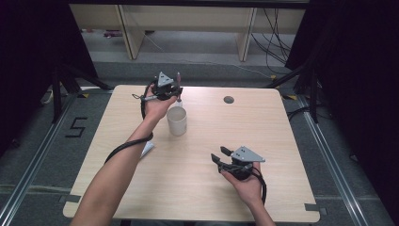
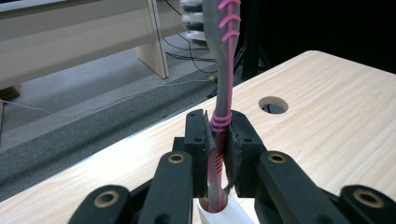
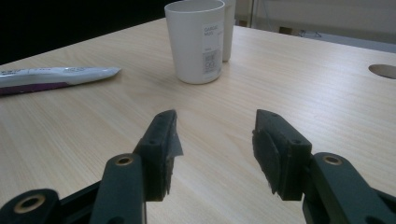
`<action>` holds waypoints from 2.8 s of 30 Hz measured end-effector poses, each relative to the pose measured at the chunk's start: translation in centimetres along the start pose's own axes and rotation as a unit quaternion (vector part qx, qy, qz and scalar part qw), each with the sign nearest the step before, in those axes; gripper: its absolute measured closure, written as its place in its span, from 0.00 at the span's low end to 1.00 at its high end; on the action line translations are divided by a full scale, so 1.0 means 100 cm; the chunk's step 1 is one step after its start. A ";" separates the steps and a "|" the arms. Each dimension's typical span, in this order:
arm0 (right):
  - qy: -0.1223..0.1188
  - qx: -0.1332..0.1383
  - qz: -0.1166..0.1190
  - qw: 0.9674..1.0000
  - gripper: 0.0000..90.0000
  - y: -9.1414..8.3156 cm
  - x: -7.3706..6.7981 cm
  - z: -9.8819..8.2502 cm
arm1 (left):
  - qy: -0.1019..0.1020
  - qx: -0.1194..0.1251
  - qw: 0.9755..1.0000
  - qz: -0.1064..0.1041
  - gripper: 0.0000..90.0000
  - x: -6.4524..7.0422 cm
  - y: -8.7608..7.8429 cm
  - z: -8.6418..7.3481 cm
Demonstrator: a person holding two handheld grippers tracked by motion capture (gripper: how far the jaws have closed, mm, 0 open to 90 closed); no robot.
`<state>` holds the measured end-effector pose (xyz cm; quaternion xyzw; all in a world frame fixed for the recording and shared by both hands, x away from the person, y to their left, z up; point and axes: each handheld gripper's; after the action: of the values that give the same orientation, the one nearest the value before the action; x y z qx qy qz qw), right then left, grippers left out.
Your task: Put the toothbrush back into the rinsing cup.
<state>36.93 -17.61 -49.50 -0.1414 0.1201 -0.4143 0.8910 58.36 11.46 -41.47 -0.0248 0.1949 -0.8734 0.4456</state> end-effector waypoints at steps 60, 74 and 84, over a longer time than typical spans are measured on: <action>0.022 -0.015 0.007 1.000 0.56 -0.001 -0.003 -0.001 | -0.012 -0.046 0.999 -0.008 0.88 -0.003 0.013 -0.020; 0.018 -0.011 0.013 1.000 0.55 0.001 -0.002 -0.002 | -0.031 -0.045 0.998 -0.013 0.85 -0.003 0.013 -0.024; 0.011 -0.008 0.009 1.000 0.55 0.000 -0.002 -0.001 | -0.039 -0.043 0.998 -0.015 0.74 -0.002 0.006 -0.025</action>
<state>36.77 -17.45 -49.59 -0.1431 0.1350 -0.4071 0.8919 58.37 12.12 -43.93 -0.0812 0.2146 -0.8691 0.4382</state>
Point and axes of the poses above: each handheld gripper's, and its own axes: y roughly forward along the jaws, z roughly out of its top, x roughly to its right, and after that the axes turned 4 degrees about y, right-handed
